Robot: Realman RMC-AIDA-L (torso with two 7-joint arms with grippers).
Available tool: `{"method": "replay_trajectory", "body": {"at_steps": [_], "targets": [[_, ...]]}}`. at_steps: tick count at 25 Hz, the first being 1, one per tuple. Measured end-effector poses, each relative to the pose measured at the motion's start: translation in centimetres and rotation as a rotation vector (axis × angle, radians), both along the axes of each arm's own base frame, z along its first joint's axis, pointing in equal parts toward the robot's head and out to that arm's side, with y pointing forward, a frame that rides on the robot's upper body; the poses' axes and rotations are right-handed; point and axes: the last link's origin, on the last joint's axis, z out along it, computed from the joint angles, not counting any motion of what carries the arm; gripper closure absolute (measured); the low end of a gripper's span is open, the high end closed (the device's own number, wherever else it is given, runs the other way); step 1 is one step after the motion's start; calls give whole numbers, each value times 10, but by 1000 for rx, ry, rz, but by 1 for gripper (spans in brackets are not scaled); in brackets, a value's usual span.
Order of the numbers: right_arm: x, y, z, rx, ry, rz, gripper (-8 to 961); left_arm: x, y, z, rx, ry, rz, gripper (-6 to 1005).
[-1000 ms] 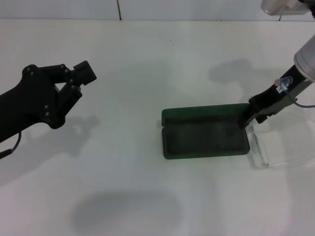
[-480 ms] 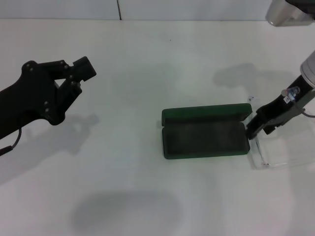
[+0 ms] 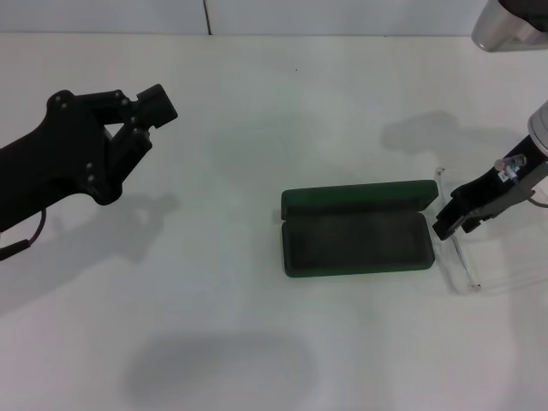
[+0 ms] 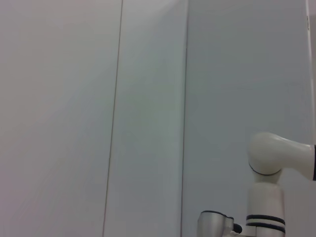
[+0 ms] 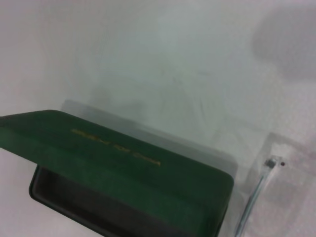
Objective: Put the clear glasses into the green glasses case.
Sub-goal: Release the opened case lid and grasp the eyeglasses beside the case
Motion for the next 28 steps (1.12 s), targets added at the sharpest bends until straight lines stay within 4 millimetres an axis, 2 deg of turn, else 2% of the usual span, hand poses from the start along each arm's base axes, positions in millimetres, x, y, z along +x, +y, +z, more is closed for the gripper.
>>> {"method": "replay_trajectory", "body": {"at_steps": [9,23,28], "targets": [[2,-2,0,2,6,-4,591,-1,0,-2,-7,-7,9,947],[7,0,1,19,14,2,590,-2,-2,-2,-1,-23,15,946],[7,0,1,21,14,0,622,-2,-3,-2,-2,-25,15,946]]}}
